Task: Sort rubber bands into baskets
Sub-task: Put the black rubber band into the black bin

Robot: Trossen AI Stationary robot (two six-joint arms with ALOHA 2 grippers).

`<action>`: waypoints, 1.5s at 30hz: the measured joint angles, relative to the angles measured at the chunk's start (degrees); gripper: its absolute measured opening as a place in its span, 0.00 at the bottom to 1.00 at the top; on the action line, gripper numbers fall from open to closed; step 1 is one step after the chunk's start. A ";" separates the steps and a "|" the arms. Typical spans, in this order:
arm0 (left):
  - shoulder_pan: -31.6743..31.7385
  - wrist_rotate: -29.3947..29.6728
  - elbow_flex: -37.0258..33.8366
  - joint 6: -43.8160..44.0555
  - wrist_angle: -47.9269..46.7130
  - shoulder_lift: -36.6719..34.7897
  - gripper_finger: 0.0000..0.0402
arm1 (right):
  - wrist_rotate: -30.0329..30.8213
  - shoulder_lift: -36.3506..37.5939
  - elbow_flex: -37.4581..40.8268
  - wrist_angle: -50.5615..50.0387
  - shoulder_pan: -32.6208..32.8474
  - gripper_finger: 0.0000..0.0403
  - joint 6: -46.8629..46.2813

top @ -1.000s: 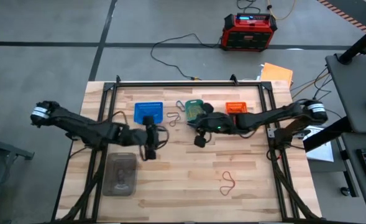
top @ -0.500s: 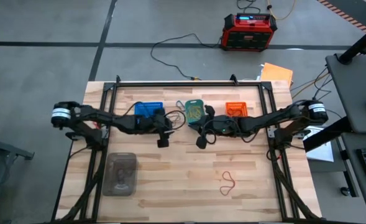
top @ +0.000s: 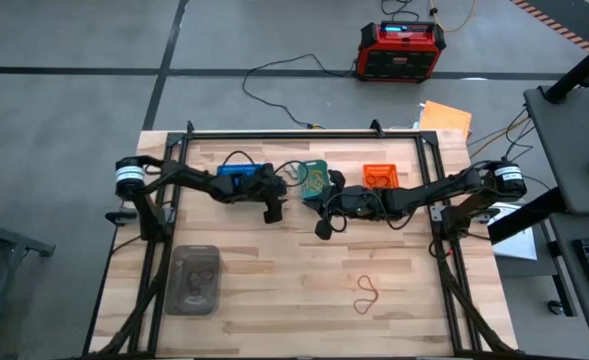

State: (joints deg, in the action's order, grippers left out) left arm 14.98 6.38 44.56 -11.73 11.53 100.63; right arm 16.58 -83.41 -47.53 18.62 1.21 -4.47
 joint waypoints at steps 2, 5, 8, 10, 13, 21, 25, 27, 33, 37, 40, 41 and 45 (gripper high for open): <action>0.91 0.01 0.33 0.14 0.03 1.24 0.47 | 0.00 -0.01 0.00 -0.16 0.00 0.07 0.00; 1.47 -0.01 0.73 0.13 -0.06 2.23 0.47 | 0.00 -0.01 -0.02 -0.23 0.00 0.07 0.02; 1.89 -0.01 0.85 0.04 0.00 2.48 0.47 | 0.00 -0.01 -0.02 -0.23 0.00 0.07 0.00; 2.02 -0.03 0.84 0.04 -0.08 2.48 0.46 | 0.00 -0.01 -0.02 -0.23 0.00 0.07 0.05; 2.03 -0.01 0.84 0.04 -0.25 2.48 0.43 | 0.00 -0.01 -0.02 -0.23 0.00 0.07 0.02; 2.01 -0.01 0.82 -0.03 -2.16 2.46 0.32 | 0.00 0.01 -0.02 -0.22 0.00 0.07 0.02; 1.99 -0.11 0.82 -1.01 -2.54 2.43 0.26 | 0.00 0.01 -0.02 -0.20 0.00 0.07 0.07; 1.94 -0.19 0.82 -1.29 -2.61 2.43 0.21 | 0.00 0.01 -0.03 -0.20 0.00 0.07 0.05; 1.94 -0.23 0.80 -1.33 -2.89 2.43 0.06 | 0.00 0.01 -0.04 -0.20 0.00 0.07 0.02; 1.83 0.02 0.78 -1.33 -2.93 2.43 0.01 | 0.00 0.03 -0.04 -0.19 0.00 0.07 0.07; 0.91 -0.17 0.71 -1.34 -3.09 1.79 0.00 | 0.00 0.03 -0.04 -0.20 0.00 0.07 0.18; 0.40 -0.89 0.71 -1.53 -3.09 1.25 0.00 | 0.00 0.03 -0.04 -0.21 0.00 0.07 0.20; -2.54 -1.90 0.71 -2.50 -4.93 -4.02 0.00 | 0.00 0.03 -0.07 -0.27 0.00 0.07 0.67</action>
State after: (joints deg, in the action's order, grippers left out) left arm 12.45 4.48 45.28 -14.23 6.60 96.61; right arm 16.58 -83.37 -47.59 18.35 1.21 -3.80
